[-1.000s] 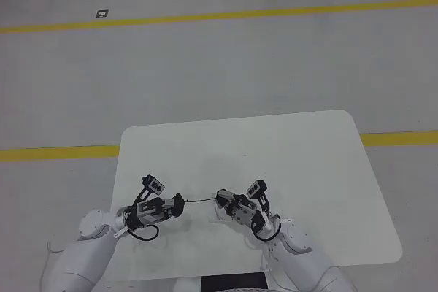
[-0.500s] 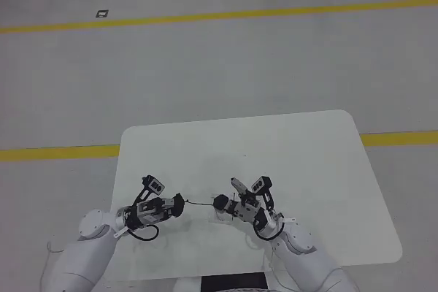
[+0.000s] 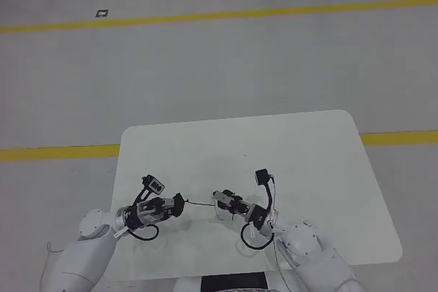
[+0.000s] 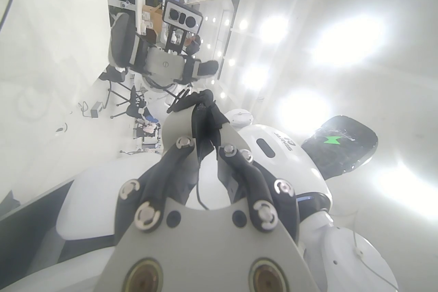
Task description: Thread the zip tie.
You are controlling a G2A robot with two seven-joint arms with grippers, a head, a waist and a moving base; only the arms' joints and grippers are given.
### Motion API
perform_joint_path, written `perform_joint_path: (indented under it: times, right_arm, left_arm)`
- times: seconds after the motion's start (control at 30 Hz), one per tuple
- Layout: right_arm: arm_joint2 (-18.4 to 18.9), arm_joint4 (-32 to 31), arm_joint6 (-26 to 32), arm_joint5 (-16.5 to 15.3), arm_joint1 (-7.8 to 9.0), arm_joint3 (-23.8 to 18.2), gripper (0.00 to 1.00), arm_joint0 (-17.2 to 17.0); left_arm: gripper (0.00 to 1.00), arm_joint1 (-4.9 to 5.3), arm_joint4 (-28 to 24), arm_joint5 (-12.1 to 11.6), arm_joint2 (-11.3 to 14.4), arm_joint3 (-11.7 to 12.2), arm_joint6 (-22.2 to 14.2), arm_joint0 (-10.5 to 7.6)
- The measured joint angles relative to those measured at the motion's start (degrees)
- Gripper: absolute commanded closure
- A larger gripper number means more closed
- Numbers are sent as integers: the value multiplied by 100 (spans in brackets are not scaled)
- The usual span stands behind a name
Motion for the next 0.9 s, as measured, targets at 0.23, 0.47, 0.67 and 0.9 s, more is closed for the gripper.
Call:
perform_joint_path:
  times: [0.23,0.47,0.67,0.9]
  right_arm:
    - [13,306,-50,7,4,-24,0,15]
    - [269,6,-295,0,80,-381,0,-104]
    - [436,105,-403,52,128,-556,0,-245]
    - [540,157,-510,15,170,-614,0,-384]
  left_arm:
    - [100,0,0,0,0,0,0,0]
    - [100,29,-7,70,-160,-161,291,25]
    - [100,76,-15,74,-393,-244,357,92]
    - [100,106,-10,23,-556,-201,386,135]
